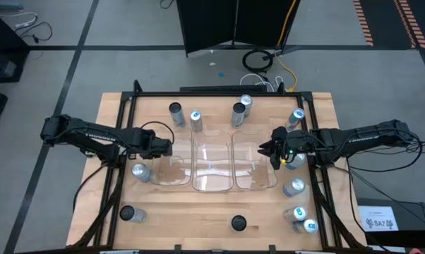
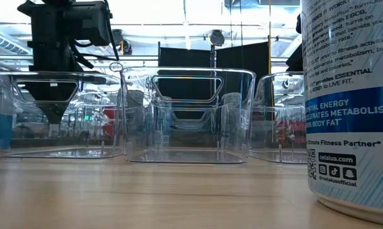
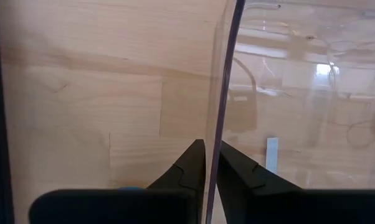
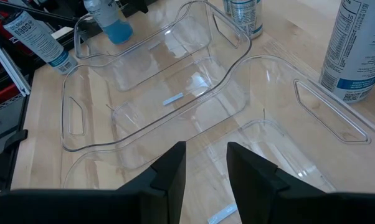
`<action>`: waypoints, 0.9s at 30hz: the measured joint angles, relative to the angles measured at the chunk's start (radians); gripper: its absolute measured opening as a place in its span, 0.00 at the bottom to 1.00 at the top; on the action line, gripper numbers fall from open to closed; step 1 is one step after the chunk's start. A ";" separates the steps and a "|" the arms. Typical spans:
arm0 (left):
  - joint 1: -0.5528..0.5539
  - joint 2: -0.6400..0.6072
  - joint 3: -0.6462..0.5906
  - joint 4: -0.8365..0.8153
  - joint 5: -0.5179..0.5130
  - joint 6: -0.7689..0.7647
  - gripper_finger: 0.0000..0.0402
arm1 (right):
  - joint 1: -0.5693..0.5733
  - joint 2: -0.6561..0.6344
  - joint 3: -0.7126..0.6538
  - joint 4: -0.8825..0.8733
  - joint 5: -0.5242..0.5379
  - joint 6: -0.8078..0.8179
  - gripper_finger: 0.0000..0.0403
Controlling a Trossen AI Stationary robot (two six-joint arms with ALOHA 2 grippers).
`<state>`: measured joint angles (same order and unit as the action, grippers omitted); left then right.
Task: Sort soda cans
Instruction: Move the bottom left transparent bin to the middle left of the table
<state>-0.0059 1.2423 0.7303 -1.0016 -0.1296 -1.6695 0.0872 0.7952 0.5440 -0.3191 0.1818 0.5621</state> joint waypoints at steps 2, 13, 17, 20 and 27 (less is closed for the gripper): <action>0.000 0.000 0.000 -0.001 0.000 0.000 0.13 | 0.000 0.000 0.000 0.000 0.000 0.000 0.27; 0.000 0.000 0.000 -0.014 -0.001 0.052 0.32 | 0.000 0.000 0.000 0.000 0.000 -0.001 0.27; 0.013 -0.001 0.018 -0.019 -0.002 0.188 0.32 | 0.000 0.000 0.000 0.000 0.000 -0.040 0.27; 0.036 -0.016 0.060 -0.068 0.030 0.377 0.32 | 0.000 0.000 0.000 0.000 0.000 -0.077 0.27; 0.039 -0.076 0.171 -0.144 -0.086 0.655 0.32 | 0.000 0.000 0.000 0.049 0.001 -0.080 0.27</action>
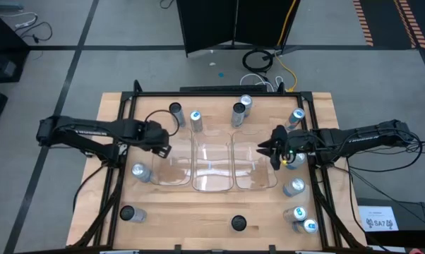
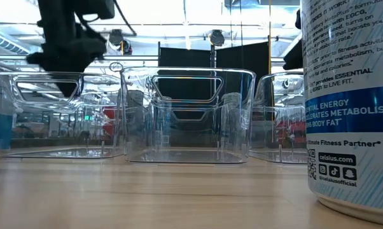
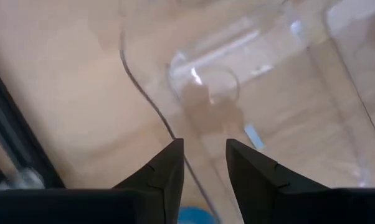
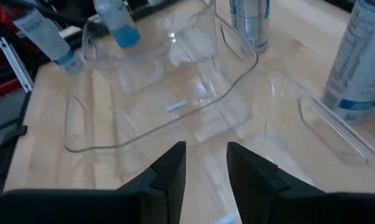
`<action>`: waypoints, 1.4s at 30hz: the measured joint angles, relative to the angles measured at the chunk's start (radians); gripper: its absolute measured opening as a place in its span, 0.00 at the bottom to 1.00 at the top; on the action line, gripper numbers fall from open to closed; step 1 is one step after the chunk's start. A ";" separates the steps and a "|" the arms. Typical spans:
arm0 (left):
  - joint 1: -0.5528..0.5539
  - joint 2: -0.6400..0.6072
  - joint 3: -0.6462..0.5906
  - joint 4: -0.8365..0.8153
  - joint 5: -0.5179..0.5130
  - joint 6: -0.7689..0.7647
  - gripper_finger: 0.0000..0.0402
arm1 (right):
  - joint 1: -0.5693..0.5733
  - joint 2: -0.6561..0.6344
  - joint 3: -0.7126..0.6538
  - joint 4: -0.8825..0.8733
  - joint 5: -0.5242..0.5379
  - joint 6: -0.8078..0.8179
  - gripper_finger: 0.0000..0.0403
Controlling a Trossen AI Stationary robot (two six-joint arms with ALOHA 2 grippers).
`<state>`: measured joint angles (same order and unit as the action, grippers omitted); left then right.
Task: Sort soda cans
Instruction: Move the bottom left transparent bin to the middle left of the table, then put the top left white soda can into the left transparent bin
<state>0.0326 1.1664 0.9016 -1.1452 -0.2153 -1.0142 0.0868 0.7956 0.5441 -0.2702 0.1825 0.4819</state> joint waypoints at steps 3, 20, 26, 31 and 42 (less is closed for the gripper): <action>0.000 -0.031 0.019 -0.001 -0.024 0.054 0.32 | 0.000 0.000 0.000 0.036 0.000 0.000 0.27; 0.000 -0.090 0.074 -0.021 0.296 0.320 0.32 | 0.000 0.000 0.000 0.106 0.000 0.003 0.27; 0.000 -0.090 0.074 -0.012 0.207 0.336 0.32 | 0.000 0.000 0.000 0.131 0.003 0.004 0.27; 0.000 -0.090 0.074 -0.012 0.137 0.445 0.32 | 0.000 0.004 0.000 0.133 0.100 0.003 0.27; 0.000 -0.090 0.074 0.180 -0.093 0.681 0.32 | 0.000 0.081 0.000 0.132 0.214 0.029 0.27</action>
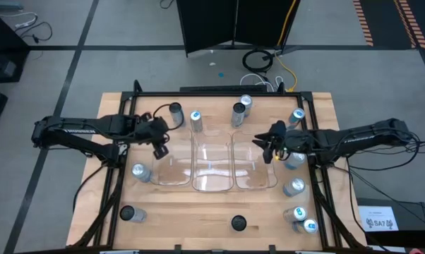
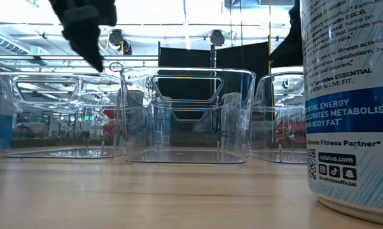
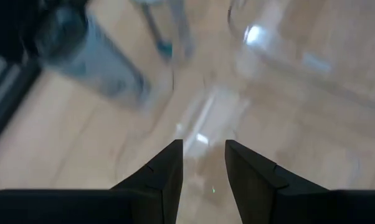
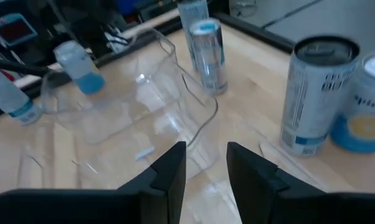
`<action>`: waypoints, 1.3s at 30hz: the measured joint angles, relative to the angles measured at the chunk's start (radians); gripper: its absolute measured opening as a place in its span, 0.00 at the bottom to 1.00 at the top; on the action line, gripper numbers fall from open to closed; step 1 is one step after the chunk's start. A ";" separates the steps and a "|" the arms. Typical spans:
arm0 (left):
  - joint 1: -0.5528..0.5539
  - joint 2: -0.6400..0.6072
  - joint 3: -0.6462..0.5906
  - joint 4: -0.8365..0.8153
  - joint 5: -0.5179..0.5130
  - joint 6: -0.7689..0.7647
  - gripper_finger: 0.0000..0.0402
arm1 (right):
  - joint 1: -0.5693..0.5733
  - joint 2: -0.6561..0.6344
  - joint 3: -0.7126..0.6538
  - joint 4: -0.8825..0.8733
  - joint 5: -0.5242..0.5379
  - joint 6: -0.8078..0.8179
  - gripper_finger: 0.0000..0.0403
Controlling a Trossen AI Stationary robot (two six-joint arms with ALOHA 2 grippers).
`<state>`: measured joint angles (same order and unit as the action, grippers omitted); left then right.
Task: Sort soda cans
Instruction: Put the top left white soda can into the left transparent bin
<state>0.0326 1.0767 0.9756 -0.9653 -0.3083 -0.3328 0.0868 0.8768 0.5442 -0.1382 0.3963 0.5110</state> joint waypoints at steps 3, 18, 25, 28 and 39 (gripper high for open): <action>0.000 0.000 0.000 0.101 -0.037 0.030 0.32 | 0.000 0.050 0.000 0.000 0.015 0.023 0.27; 0.000 0.000 -0.001 0.375 -0.060 0.027 0.32 | -0.002 0.189 0.000 -0.002 0.022 0.046 0.27; 0.000 0.000 -0.001 0.448 -0.069 0.012 0.32 | -0.002 0.183 0.000 0.001 0.021 -0.004 0.27; 0.001 0.001 -0.001 0.484 -0.121 0.046 0.32 | -0.002 0.184 0.000 0.000 0.021 -0.051 0.27; 0.001 0.001 -0.001 0.503 -0.164 0.055 0.32 | -0.002 0.184 0.000 -0.001 0.017 0.010 0.27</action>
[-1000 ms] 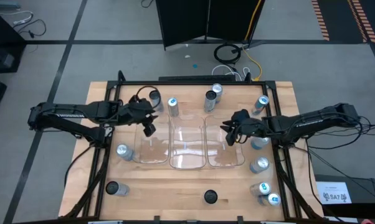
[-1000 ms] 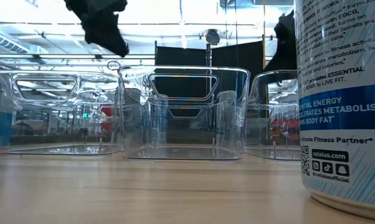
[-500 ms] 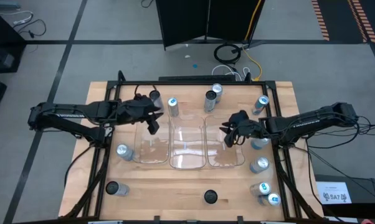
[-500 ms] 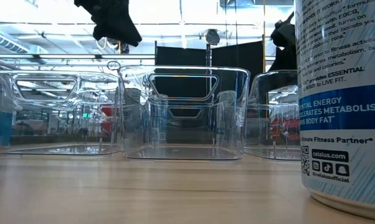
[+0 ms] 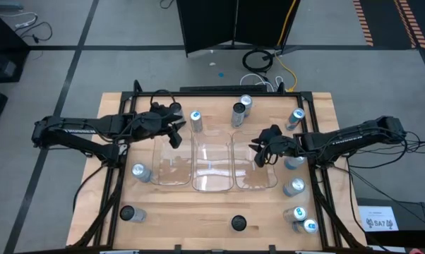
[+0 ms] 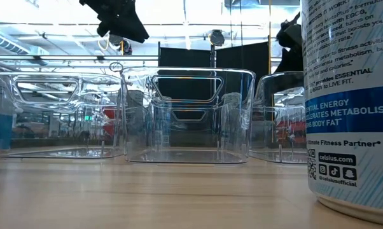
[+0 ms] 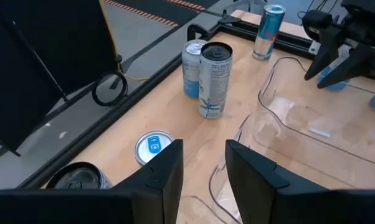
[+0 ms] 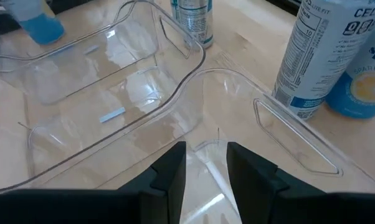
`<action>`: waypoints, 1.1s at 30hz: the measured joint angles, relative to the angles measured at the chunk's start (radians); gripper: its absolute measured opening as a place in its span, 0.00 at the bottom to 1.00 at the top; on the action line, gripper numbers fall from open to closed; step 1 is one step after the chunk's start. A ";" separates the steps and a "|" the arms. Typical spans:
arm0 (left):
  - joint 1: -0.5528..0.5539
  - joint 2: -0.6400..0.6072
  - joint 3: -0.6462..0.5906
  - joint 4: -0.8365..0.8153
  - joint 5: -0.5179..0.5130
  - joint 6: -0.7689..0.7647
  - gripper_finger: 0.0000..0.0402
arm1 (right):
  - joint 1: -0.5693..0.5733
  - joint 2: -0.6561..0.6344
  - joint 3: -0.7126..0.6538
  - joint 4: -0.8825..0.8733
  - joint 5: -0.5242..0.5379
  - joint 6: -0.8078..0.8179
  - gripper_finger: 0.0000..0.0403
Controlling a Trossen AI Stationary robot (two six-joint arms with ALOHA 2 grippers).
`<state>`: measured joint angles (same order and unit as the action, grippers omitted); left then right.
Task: Sort soda cans
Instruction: Put the top left white soda can into the left transparent bin
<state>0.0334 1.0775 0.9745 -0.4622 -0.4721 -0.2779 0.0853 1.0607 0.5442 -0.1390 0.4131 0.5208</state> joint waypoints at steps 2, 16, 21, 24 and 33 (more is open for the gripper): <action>0.000 0.000 0.000 0.000 0.000 -0.001 0.32 | 0.000 0.000 0.000 0.000 0.000 0.015 0.27; 0.000 0.000 0.000 0.000 0.001 -0.004 0.77 | 0.000 0.000 0.000 0.000 0.000 0.046 0.27; 0.000 0.000 0.000 0.000 -0.001 -0.002 0.98 | 0.000 0.000 0.000 0.000 0.000 0.093 0.27; 0.000 0.000 0.000 0.004 -0.004 -0.004 0.96 | 0.000 0.000 0.000 0.000 0.000 0.089 0.27; -0.001 0.000 0.000 0.011 0.000 -0.011 0.94 | 0.000 0.000 0.000 0.000 0.000 0.086 0.27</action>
<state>0.0322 1.0771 0.9745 -0.4508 -0.4717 -0.2887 0.0853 1.0607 0.5442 -0.1390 0.4132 0.6064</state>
